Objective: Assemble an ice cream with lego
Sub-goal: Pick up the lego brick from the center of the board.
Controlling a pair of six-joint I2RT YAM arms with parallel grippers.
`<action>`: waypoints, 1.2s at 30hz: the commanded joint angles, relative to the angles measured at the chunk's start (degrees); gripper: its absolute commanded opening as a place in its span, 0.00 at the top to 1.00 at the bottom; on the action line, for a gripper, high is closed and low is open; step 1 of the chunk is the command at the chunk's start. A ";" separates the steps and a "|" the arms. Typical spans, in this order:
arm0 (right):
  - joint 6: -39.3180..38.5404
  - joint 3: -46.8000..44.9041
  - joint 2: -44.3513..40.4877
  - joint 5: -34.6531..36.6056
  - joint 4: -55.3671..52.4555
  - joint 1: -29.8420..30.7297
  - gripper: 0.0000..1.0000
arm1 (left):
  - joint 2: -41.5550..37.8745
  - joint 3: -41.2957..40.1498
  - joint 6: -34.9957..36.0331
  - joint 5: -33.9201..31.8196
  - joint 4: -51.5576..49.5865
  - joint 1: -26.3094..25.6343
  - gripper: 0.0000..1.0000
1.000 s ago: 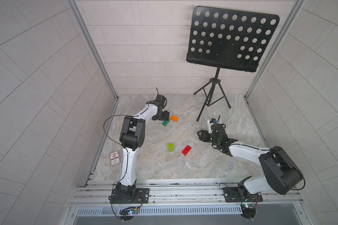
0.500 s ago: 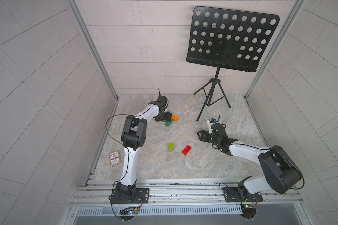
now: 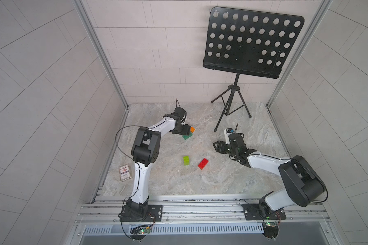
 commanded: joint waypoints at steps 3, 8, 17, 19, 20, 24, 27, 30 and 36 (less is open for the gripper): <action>0.32 0.97 0.68 -0.32 -0.74 -0.29 0.33 | -3.37 -3.20 1.75 3.45 3.76 -0.41 0.23; 0.32 1.18 1.17 -0.63 -0.87 -0.28 0.33 | -3.94 -4.70 0.56 5.09 4.91 -1.47 0.26; 0.32 1.55 1.68 -1.25 -1.15 -0.29 0.33 | -2.72 -3.19 1.94 4.99 2.50 -2.77 0.29; 0.32 1.59 1.75 -1.24 -1.23 -0.22 0.33 | -2.44 -2.77 1.97 4.51 1.91 -2.77 0.29; 0.34 1.69 1.80 -1.29 -1.33 -0.25 0.33 | -2.24 -2.53 1.83 4.23 1.65 -2.84 0.30; 0.32 1.85 2.02 -1.24 -1.51 -0.29 0.33 | -1.42 -1.35 1.51 2.23 -0.15 -3.62 0.35; 0.36 2.04 2.25 -1.48 -1.75 -0.26 0.33 | -0.63 0.02 0.92 -1.04 -1.58 -4.54 0.42; 0.32 2.21 2.55 -1.57 -1.94 -0.23 0.34 | 1.22 3.13 0.35 -3.71 -4.50 -5.06 0.46; 0.26 2.47 2.81 -1.63 -2.21 -0.21 0.34 | 2.16 4.90 1.04 -3.41 -5.50 -6.26 0.46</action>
